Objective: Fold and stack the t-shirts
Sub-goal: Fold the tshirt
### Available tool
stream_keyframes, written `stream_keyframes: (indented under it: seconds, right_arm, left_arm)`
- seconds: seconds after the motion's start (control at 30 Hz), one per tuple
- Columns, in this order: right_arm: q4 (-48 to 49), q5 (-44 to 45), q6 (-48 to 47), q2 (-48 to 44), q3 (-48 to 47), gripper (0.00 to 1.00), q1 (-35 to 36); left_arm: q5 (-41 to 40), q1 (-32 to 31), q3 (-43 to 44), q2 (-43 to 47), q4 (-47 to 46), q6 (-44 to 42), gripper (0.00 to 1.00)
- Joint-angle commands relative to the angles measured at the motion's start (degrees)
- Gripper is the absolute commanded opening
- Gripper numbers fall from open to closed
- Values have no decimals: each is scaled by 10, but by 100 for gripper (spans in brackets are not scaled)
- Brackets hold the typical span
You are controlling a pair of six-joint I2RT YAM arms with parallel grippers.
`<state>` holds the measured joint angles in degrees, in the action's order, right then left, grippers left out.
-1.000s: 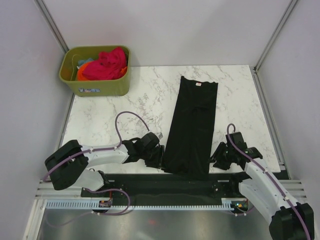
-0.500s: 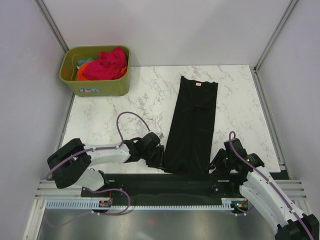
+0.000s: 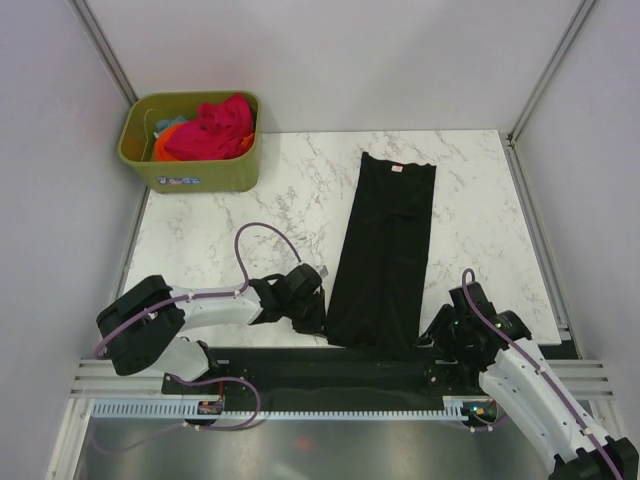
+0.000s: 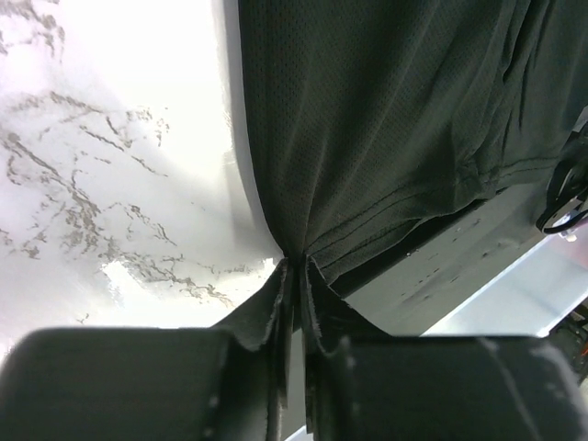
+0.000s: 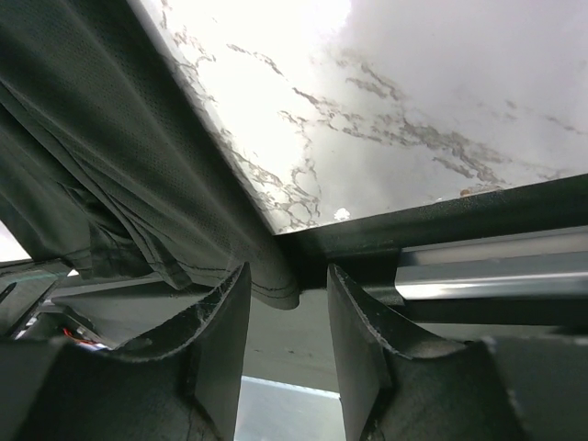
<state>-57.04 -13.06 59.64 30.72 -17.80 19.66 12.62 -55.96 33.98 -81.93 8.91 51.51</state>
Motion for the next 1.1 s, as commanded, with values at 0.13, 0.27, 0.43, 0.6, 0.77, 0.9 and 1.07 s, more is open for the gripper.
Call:
stream_keyframes:
  seconds: [0.13, 0.27, 0.43, 0.6, 0.77, 0.9, 1.07]
  right_arm:
    - [34, -28, 4, 11, 18, 45, 3]
    - [53, -26, -20, 44, 9, 45, 5]
    - [63, -24, -22, 44, 5, 43, 8]
    - [95, -43, -17, 40, 34, 40, 15]
    - [108, -48, -17, 39, 32, 37, 25]
    - [105, -48, -21, 42, 30, 33, 32]
    - [127, -62, -6, 22, 36, 9, 35]
  left_arm:
    - [12, -2, 22, 7, 0, -10, 2]
    - [21, -2, 28, 12, -4, -8, 2]
    - [33, -2, 29, 16, -10, -1, 2]
    - [35, -2, 31, 16, -11, 2, 2]
    - [35, -2, 31, 17, -12, 4, 2]
    - [35, -2, 33, 16, -11, 6, 2]
    - [41, -1, 37, 19, -13, 15, 2]
